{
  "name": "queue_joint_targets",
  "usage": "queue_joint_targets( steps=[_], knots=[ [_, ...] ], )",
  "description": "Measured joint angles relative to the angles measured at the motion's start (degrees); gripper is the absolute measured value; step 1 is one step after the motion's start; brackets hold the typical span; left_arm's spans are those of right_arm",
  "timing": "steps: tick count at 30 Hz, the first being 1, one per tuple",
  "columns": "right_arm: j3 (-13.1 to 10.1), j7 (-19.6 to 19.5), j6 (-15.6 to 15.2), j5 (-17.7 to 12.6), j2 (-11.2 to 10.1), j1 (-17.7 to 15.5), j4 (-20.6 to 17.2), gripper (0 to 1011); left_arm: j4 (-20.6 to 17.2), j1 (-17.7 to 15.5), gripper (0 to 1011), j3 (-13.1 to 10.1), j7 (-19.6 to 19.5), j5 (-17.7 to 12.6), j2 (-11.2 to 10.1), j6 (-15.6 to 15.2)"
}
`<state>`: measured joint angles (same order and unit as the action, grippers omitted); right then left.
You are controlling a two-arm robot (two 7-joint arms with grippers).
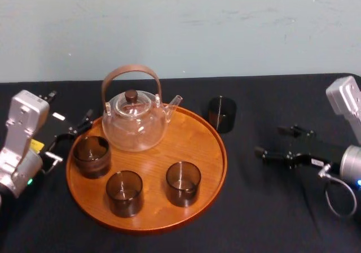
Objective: Pick up the glass from the table and place it on the tray.
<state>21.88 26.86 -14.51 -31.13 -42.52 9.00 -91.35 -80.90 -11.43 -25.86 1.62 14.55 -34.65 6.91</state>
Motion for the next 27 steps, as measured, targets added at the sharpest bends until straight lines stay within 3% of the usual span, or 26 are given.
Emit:
queue_joint_targets(
  steps=[10, 27],
  knots=[
    [-0.1, -3.0, -5.0, 0.9, 4.6, 5.0, 4.2, 1002, 0.0, 0.0, 1001, 0.0, 0.0, 0.0, 0.0, 0.0],
    [2.4, -2.6, -7.2, 2.7, 9.9, 12.1, 12.0, 1002, 0.0, 0.0, 1001, 0.0, 0.0, 0.0, 0.0, 0.0]
  ],
)
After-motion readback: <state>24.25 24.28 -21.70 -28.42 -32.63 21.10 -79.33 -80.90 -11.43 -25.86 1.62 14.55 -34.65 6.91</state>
